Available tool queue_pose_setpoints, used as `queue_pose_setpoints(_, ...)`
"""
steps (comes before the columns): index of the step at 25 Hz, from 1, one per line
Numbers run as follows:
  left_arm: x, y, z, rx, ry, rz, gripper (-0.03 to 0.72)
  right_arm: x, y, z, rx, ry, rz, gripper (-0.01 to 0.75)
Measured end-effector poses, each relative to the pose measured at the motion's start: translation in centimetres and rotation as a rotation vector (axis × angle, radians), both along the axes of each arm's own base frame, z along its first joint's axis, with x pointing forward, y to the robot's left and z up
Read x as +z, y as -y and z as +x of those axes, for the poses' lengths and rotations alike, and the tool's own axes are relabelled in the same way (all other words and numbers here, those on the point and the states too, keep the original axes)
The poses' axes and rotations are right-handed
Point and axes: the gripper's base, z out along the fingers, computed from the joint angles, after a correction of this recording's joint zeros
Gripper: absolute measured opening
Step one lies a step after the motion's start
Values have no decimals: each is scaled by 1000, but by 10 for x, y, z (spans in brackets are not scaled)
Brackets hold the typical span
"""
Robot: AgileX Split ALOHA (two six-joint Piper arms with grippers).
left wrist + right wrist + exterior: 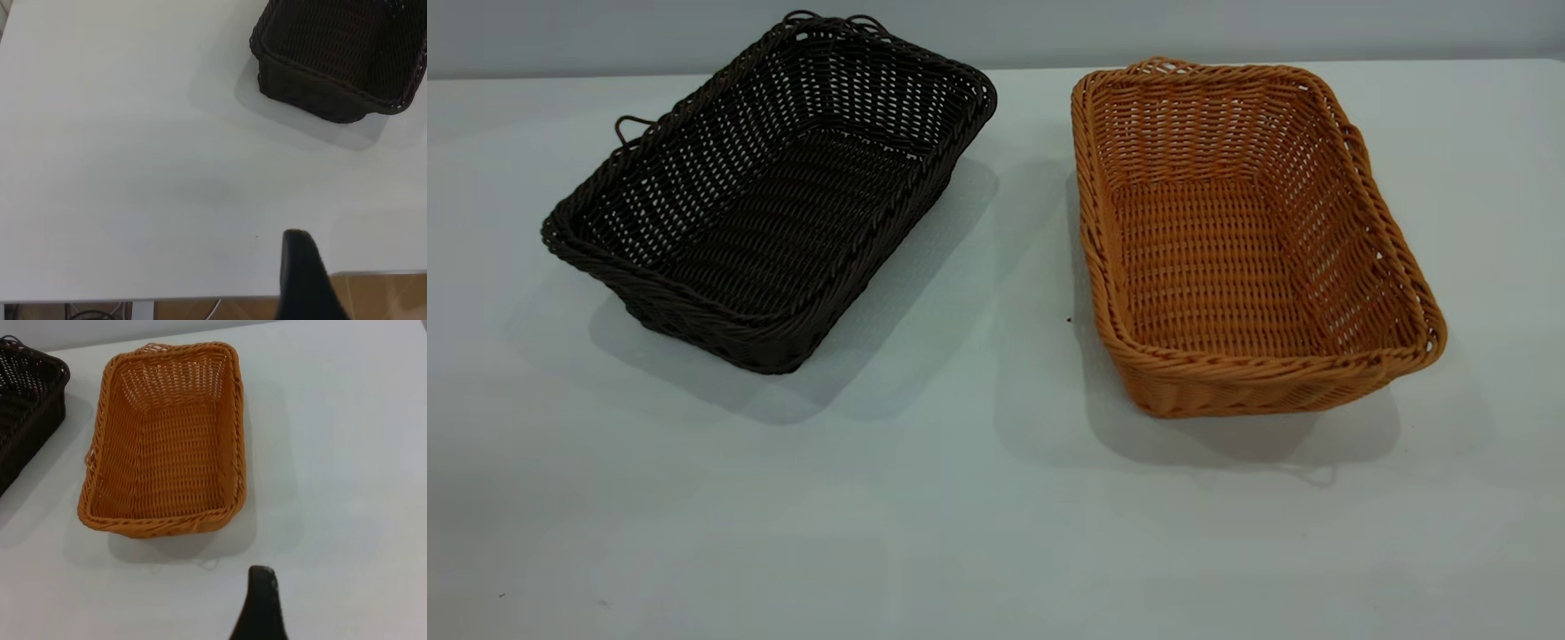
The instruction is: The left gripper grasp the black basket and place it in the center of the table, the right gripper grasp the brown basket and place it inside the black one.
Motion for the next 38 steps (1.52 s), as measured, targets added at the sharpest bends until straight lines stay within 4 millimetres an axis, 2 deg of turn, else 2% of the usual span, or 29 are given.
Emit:
queue_pose_setpoints(5, 0, 0, 0, 1, -1, 1, 384, 0, 0, 0, -2, 2, 3, 537)
queue_pose_setpoints(9, 3, 0, 12, 14, -68, -17, 412, 0, 0, 15, -2, -96, 2, 603)
queue_pose_setpoints(13, 17, 0, 46, 12, -158, -16, 486, 2, -3, 47, 23, -253, 17, 643)
queue_pose_setpoints(16, 27, -1, 81, -11, -199, 10, 531, -1, -11, 76, 85, -344, 75, 642)
queue_pose_setpoints(20, 30, -1, 133, -40, -238, 43, 542, -14, -26, 116, 194, -465, 209, 631)
queue_pose_setpoints(25, 24, -2, 193, -43, -263, 50, 543, -40, -41, 159, 237, -636, 422, 612)
queue_pose_setpoints(29, 14, -3, 230, -43, -300, 51, 543, -70, -63, 182, 232, -818, 586, 590)
queue_pose_setpoints(32, 6, -3, 249, -43, -326, 50, 543, -95, -93, 190, 212, -966, 695, 584)
queue_pose_setpoints(35, 0, -3, 262, -43, -347, 49, 543, -120, -118, 202, 115, -1032, 835, 584)
queue_pose_setpoints(38, -4, -3, 270, -44, -365, 48, 543, -147, -125, 222, -81, -1035, 980, 584)
